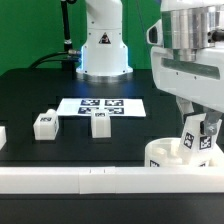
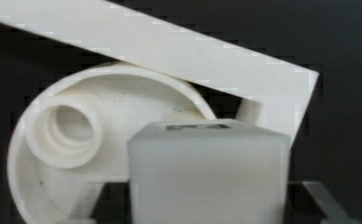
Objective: Assemble stool
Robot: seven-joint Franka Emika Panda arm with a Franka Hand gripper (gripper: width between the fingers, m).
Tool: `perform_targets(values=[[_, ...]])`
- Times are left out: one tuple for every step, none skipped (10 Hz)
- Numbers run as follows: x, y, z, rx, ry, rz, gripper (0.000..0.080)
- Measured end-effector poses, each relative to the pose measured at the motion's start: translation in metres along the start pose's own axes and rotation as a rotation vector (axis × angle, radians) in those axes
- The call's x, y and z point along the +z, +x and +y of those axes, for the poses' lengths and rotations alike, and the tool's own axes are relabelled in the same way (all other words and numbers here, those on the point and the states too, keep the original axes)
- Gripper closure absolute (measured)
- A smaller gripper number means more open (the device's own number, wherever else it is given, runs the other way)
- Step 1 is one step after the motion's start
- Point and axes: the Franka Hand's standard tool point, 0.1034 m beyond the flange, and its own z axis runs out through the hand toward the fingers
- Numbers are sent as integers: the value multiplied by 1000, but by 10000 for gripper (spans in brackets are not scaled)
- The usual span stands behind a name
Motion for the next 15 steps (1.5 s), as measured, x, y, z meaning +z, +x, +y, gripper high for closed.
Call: perform_targets(values=[[0,-1,0,78,2,-5,462],[0,-1,0,133,2,-8,462],[0,-1,0,163,3,-8,462],[1,-4,-3,339,29,-18,462],[3,-8,-5,483,63,-26,462],[3,-11,-8,654,104,-33,462],[3,-14,-11,793,177,-48,462],[4,-22,-10,865,211,-72,462],[3,-22,-10,897,238,-83,462],[3,-21,-10,933,240,-91,462],[3,-20,-9,972,242,-101,462],[3,-20,-9,982,244,-106,462],[3,-19,-8,1008,245,-114,462],[3,-18,-8,1014,245,-116,462],[3,-16,-8,1057,262,-124,462]])
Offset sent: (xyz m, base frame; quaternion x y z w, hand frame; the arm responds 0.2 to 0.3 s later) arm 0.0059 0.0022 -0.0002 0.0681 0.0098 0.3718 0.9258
